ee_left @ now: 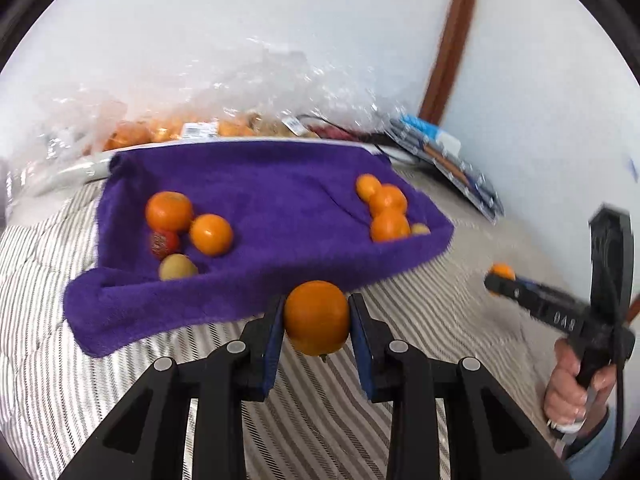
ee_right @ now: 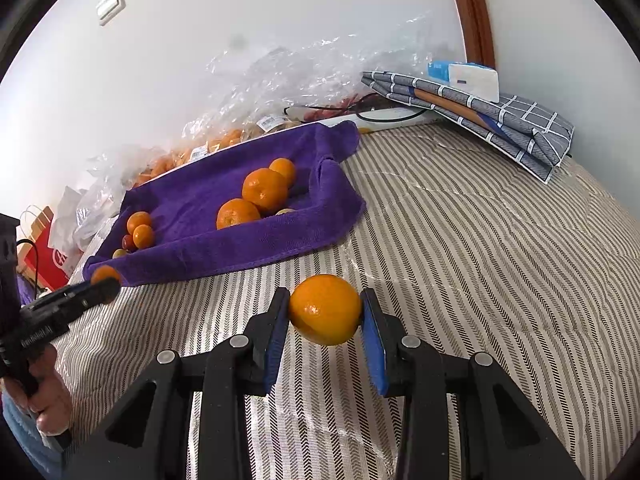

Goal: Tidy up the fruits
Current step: 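Carry both held oranges over the purple towel with both grippers, then lower both oranges onto the towel and open both grippers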

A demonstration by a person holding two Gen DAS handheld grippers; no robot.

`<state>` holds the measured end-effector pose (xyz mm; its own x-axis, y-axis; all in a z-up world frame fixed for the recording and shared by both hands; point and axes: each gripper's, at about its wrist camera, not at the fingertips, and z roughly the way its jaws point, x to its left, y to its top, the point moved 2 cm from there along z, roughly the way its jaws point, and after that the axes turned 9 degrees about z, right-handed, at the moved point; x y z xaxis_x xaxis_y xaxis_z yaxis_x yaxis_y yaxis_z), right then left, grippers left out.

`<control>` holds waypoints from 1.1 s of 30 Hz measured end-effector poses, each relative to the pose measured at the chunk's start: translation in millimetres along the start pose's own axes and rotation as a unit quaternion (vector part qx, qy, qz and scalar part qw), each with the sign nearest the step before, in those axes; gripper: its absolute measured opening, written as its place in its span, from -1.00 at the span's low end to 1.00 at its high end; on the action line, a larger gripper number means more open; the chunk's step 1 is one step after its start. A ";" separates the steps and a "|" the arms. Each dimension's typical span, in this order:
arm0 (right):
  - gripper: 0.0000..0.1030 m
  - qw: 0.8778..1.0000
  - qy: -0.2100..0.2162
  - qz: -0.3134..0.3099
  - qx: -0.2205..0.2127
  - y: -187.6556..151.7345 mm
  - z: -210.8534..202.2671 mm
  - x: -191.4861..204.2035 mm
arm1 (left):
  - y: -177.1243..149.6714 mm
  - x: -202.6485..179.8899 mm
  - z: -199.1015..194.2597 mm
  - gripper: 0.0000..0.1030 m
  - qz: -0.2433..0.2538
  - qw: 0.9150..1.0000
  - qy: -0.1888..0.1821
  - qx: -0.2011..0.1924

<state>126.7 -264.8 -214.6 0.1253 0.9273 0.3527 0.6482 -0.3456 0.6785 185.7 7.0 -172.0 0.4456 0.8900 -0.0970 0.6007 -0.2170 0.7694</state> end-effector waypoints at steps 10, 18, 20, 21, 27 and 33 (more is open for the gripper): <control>-0.31 1.000 0.026 0.000 0.005 7.6 -1.6 13.8 | 7.7 41.5 -22.2 -0.42 -0.073 0.994 0.059 -0.048; -0.31 0.997 0.026 -0.065 -0.027 41.3 -3.5 63.3 | 11.5 74.4 -26.9 -0.42 -0.125 0.987 0.088 -0.044; -0.31 0.996 0.032 -0.080 -0.031 49.2 0.3 76.5 | 14.1 80.4 -32.4 -0.42 -0.135 0.985 0.093 -0.046; -0.31 0.995 0.037 -0.090 -0.032 54.1 3.4 85.3 | 16.7 82.4 -34.8 -0.42 -0.137 0.985 0.096 -0.046; -0.31 0.991 0.060 -0.117 -0.032 72.3 27.3 118.2 | 47.7 85.2 -36.2 -0.41 -0.124 0.985 0.111 -0.043; -0.31 0.988 0.078 -0.134 -0.008 81.4 66.3 136.8 | 73.7 90.0 -3.8 -0.41 -0.126 0.986 0.104 -0.034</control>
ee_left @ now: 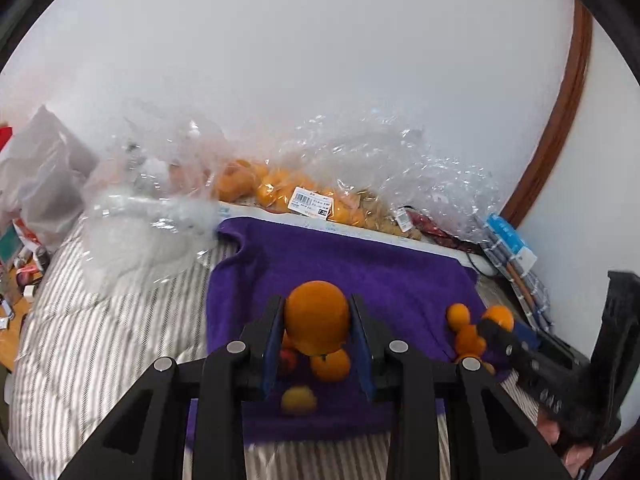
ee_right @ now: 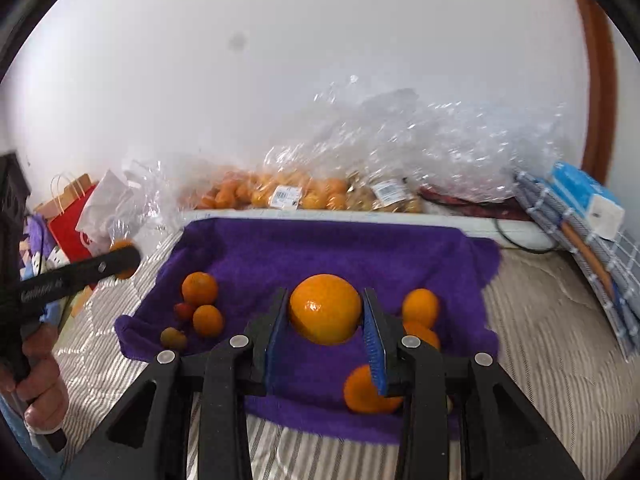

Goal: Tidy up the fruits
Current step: 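Lower both oranges onto the towel and open both grippers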

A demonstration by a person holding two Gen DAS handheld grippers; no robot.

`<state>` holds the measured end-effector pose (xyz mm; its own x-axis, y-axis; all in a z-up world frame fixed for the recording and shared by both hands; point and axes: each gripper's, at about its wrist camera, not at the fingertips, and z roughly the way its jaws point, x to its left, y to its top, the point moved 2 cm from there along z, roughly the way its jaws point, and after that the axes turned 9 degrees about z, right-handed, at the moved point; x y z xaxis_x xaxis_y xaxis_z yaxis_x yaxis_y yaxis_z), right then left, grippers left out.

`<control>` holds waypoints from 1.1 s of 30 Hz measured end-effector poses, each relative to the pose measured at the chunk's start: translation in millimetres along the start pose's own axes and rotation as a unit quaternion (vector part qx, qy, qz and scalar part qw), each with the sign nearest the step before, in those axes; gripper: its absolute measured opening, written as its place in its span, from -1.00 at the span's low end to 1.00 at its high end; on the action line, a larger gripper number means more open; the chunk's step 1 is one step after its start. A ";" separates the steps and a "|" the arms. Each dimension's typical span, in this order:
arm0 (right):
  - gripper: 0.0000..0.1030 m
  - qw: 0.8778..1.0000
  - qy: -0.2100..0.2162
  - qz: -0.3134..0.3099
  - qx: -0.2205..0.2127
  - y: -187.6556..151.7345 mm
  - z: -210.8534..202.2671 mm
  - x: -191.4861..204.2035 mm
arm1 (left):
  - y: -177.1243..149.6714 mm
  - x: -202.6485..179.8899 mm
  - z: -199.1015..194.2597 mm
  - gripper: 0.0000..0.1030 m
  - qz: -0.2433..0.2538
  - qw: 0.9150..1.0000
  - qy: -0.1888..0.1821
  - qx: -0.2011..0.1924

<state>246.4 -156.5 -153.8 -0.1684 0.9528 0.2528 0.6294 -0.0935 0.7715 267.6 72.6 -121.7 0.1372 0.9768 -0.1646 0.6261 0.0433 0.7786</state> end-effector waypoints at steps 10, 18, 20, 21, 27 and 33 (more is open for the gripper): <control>-0.31 0.999 0.012 -0.020 0.041 -20.0 39.8 -0.4 | -16.4 -5.1 49.8 -0.41 0.016 0.999 0.002 0.031; -0.31 0.998 0.000 -0.033 0.054 -28.5 48.2 2.6 | -23.0 -8.4 54.3 -0.41 0.026 0.999 -0.001 0.035; -0.31 0.998 -0.003 -0.036 0.054 -30.2 48.1 3.1 | -23.7 -10.2 54.2 -0.41 0.033 0.999 0.004 0.033; -0.31 0.998 -0.007 -0.039 0.053 -31.1 48.2 3.4 | -24.2 -11.3 54.2 -0.41 0.036 0.999 0.006 0.031; -0.31 0.998 -0.016 -0.034 0.049 -32.8 44.7 -0.6 | -25.4 -12.3 52.3 -0.41 0.038 0.999 -0.002 0.024; -0.26 0.998 -0.016 -0.031 0.047 -32.7 44.2 -1.5 | -27.0 -19.3 51.6 -0.41 0.047 0.998 -0.024 0.024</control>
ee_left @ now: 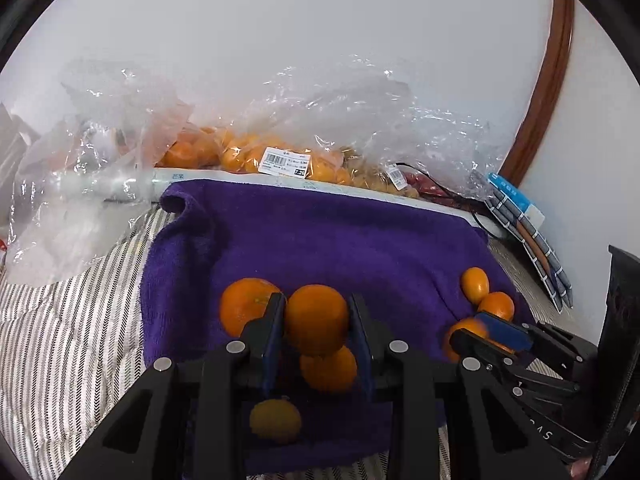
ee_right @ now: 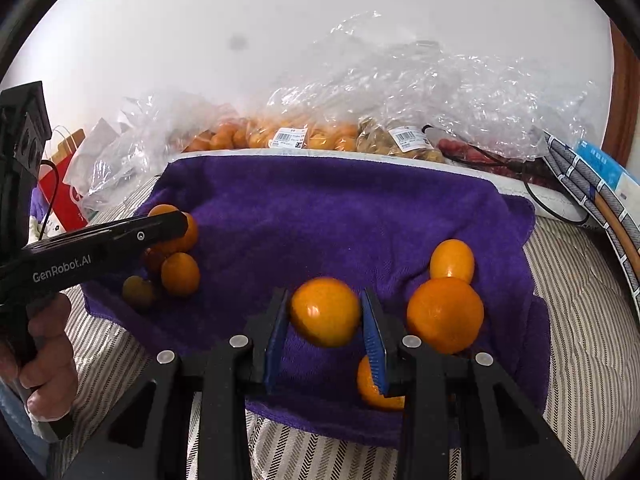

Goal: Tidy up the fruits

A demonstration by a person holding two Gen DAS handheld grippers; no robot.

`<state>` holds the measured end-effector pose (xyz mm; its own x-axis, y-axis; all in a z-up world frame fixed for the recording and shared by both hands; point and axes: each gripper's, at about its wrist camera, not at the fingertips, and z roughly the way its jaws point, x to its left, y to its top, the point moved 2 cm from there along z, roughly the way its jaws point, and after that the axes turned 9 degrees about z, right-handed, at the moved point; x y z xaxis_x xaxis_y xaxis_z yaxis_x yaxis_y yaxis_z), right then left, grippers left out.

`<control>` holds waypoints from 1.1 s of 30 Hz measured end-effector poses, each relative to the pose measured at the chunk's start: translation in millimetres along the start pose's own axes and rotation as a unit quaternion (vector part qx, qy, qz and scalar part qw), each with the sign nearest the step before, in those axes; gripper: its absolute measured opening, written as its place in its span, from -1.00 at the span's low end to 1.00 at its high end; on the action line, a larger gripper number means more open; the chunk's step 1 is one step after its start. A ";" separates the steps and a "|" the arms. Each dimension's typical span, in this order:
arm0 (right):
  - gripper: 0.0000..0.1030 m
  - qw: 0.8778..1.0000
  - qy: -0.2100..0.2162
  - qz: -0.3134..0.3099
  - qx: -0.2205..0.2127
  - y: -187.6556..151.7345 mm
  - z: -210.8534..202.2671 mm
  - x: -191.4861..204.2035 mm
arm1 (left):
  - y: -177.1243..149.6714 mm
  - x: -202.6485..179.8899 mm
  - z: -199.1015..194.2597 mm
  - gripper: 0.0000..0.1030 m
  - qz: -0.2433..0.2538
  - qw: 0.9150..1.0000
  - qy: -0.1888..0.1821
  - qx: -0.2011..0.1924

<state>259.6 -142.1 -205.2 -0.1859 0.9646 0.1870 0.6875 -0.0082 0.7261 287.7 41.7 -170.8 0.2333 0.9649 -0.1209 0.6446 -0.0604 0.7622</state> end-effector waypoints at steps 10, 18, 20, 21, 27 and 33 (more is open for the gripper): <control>0.19 0.999 -0.001 0.021 -0.029 3.6 -14.1 -6.5 | 2.0 2.7 -2.2 -0.11 -0.009 1.000 0.006 -0.004; 0.27 0.996 -0.021 0.077 -0.046 17.5 -54.3 -19.5 | 12.0 4.4 -30.5 0.07 -0.007 0.999 0.012 -0.034; 0.27 0.995 -0.036 0.083 -0.040 17.9 -71.0 -19.3 | 17.8 0.3 -46.0 0.22 -0.005 0.999 0.012 -0.047; 0.27 0.995 -0.055 0.079 -0.036 17.5 -83.2 -18.5 | 19.5 -1.9 -52.5 0.26 -0.007 0.999 0.010 -0.045; 0.28 0.991 -0.057 0.113 -0.033 4.2 -139.1 -28.7 | 5.8 -28.1 -99.4 0.41 0.019 0.998 0.056 -0.024; 0.56 0.986 -0.106 0.120 -0.047 -20.3 -187.9 -27.2 | -17.5 -53.3 -146.2 0.60 0.012 0.998 0.064 -0.024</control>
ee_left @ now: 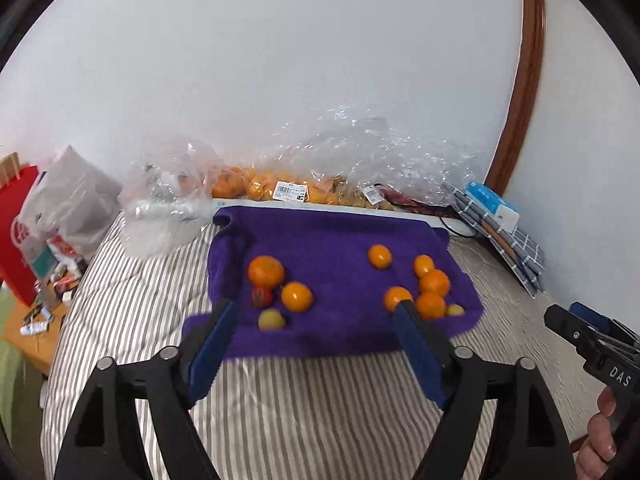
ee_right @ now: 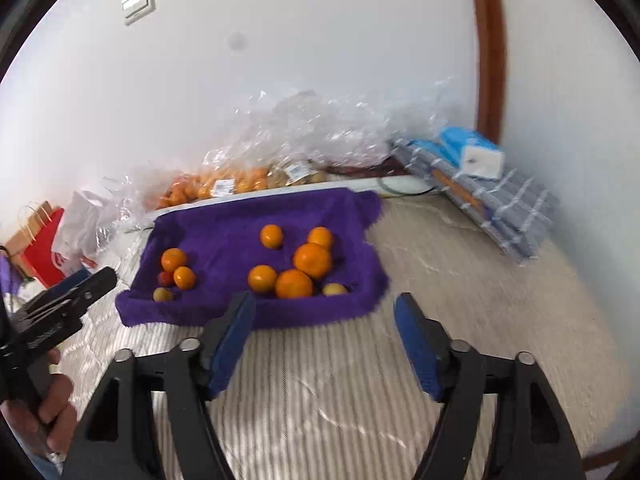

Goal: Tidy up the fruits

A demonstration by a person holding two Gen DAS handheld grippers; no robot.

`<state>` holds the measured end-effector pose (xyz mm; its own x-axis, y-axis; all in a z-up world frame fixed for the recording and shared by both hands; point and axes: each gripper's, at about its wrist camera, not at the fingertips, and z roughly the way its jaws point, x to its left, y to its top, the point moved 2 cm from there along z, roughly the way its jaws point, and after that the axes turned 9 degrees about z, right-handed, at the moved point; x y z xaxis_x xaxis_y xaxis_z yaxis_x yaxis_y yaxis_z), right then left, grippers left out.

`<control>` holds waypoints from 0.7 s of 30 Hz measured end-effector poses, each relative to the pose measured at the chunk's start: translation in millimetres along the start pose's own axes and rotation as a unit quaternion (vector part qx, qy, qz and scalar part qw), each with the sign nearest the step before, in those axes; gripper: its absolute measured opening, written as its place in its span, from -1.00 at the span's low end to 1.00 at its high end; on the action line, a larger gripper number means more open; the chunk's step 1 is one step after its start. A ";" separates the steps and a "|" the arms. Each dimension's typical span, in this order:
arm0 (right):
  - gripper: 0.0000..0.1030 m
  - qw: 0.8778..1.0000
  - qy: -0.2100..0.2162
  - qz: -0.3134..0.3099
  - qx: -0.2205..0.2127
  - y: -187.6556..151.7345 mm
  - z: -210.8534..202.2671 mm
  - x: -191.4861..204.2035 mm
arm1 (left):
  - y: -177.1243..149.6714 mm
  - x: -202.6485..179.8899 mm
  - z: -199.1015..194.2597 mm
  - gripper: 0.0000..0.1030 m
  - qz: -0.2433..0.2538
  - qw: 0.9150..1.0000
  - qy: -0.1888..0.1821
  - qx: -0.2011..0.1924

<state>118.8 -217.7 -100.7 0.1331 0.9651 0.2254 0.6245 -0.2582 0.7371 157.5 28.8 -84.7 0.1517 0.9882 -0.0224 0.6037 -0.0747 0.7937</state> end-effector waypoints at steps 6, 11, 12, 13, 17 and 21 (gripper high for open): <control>0.91 1.000 -0.006 0.001 -0.028 -15.4 -53.8 -12.8 | -6.9 -20.2 -49.2 0.74 0.003 1.000 0.005 -0.010; 0.93 0.999 -0.019 0.006 -0.036 -25.6 -86.1 -23.3 | -12.6 -35.3 -85.9 0.83 0.019 0.998 0.047 -0.023; 0.93 0.999 -0.019 0.003 -0.036 -27.2 -90.0 -23.4 | -13.6 -37.0 -90.9 0.83 0.018 0.999 0.046 -0.021; 0.93 0.999 -0.021 -0.001 -0.037 -29.5 -94.3 -23.4 | -14.6 -38.6 -95.9 0.83 0.018 0.999 0.042 -0.023; 0.93 0.999 -0.022 -0.005 -0.041 -36.8 -106.8 -24.3 | -17.2 -47.2 -112.6 0.83 0.025 0.998 0.053 -0.034; 0.93 0.999 -0.028 -0.007 -0.039 -40.8 -109.6 -25.2 | -17.6 -50.7 -121.1 0.83 0.029 0.997 0.060 -0.038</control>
<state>5.6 -236.1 -66.6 0.1692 0.9688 0.1810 0.5646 -0.2458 0.7879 44.5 -3.8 -23.9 0.0868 0.9918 0.0940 0.5344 -0.1260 0.8358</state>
